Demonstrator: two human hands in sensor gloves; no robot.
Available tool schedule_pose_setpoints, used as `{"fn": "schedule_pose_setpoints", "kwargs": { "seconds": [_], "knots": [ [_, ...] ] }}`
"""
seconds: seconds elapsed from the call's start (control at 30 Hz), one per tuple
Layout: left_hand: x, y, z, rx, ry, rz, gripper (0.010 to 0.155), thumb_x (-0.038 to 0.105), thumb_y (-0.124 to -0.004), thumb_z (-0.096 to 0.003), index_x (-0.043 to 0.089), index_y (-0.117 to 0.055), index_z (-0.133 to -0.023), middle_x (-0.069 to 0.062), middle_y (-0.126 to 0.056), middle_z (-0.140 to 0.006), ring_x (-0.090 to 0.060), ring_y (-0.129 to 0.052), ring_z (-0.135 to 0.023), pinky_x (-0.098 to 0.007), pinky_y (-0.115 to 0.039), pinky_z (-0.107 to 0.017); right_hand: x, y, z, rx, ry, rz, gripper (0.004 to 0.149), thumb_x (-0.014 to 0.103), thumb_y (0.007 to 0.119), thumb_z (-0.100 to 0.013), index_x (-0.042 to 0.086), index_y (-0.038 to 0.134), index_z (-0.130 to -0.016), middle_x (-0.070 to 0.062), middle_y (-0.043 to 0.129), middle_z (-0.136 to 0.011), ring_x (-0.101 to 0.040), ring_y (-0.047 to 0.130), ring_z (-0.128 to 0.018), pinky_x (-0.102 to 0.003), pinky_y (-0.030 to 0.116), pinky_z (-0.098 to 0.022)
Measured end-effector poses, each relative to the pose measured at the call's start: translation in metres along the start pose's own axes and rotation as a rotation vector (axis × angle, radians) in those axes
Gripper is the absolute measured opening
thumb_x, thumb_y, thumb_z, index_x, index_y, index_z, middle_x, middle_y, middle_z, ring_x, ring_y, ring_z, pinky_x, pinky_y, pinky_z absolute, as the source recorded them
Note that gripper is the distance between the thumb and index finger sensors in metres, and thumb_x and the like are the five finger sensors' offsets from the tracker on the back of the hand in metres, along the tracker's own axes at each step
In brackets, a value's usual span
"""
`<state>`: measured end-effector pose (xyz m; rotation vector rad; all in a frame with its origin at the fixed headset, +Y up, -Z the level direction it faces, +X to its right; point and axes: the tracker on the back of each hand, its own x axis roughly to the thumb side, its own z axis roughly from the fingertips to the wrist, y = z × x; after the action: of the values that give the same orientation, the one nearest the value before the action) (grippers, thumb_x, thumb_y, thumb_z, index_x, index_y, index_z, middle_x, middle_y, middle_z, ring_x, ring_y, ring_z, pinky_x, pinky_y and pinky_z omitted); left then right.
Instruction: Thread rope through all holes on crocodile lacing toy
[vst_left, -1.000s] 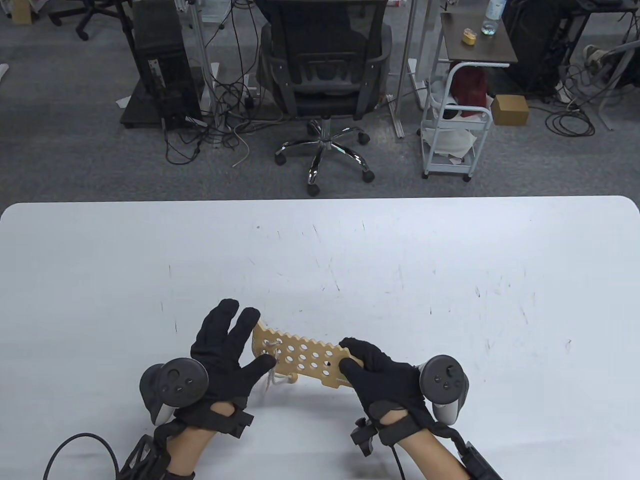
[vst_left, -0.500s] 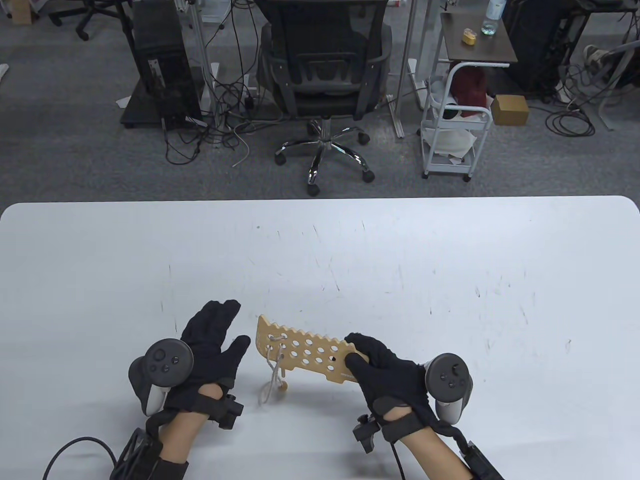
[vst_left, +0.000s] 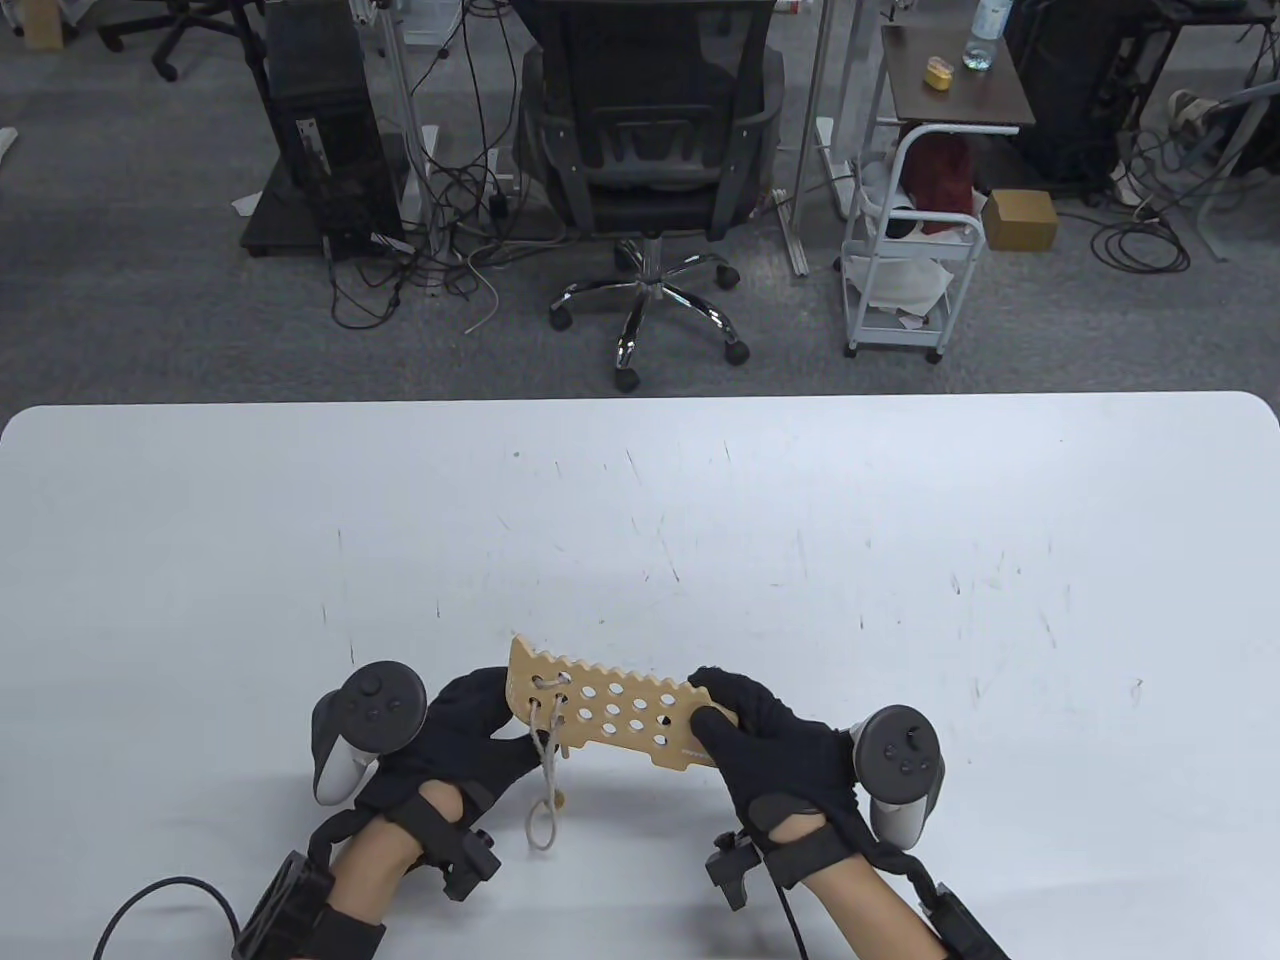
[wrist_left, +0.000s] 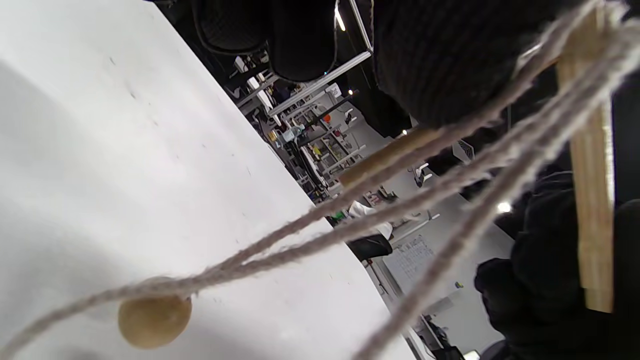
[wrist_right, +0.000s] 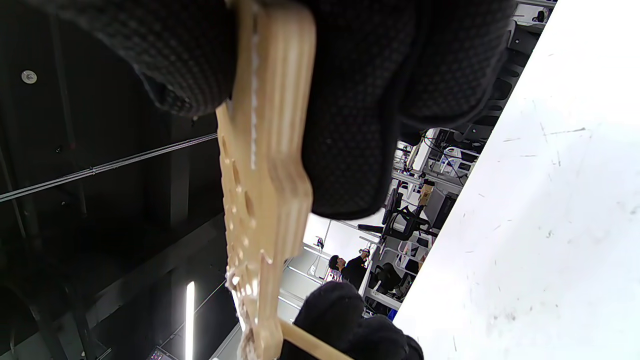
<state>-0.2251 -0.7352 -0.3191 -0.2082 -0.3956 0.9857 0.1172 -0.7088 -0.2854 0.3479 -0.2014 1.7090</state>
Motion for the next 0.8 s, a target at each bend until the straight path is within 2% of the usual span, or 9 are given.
{"fn": "schedule_pose_setpoints", "kwargs": {
  "seconds": [0.27,0.4,0.8],
  "knots": [
    [0.003,-0.009,-0.002,-0.079,-0.018,0.081,0.052,0.047,-0.092,-0.0377,0.051,-0.082,-0.089,0.001,-0.073,-0.096,-0.034,-0.060,-0.100,-0.057,-0.046,-0.078,-0.001,0.004,0.001,0.029,0.008,-0.009,0.048,0.036,0.084,-0.045,0.010,0.080,-0.085,-0.005,0.104,-0.067,-0.024,0.111,-0.046,-0.043,0.084,-0.045],
    [0.003,-0.011,-0.003,-0.079,-0.016,0.083,0.045,0.047,-0.090,-0.0387,0.049,-0.087,-0.084,0.001,-0.076,-0.092,-0.033,-0.065,-0.097,-0.057,-0.048,-0.077,-0.001,0.004,0.001,0.028,0.009,0.001,0.048,0.036,0.084,-0.045,0.010,0.080,-0.085,-0.005,0.104,-0.067,-0.024,0.111,-0.046,-0.043,0.084,-0.045],
    [0.001,-0.002,0.000,0.034,0.023,0.025,0.045,0.046,-0.089,-0.0394,0.046,-0.087,-0.084,0.002,-0.079,-0.090,-0.032,-0.069,-0.095,-0.057,-0.050,-0.077,-0.002,-0.001,-0.001,-0.003,0.021,0.018,0.048,0.036,0.084,-0.045,0.010,0.080,-0.085,-0.005,0.104,-0.067,-0.024,0.111,-0.047,-0.043,0.084,-0.045]
  ]
}}
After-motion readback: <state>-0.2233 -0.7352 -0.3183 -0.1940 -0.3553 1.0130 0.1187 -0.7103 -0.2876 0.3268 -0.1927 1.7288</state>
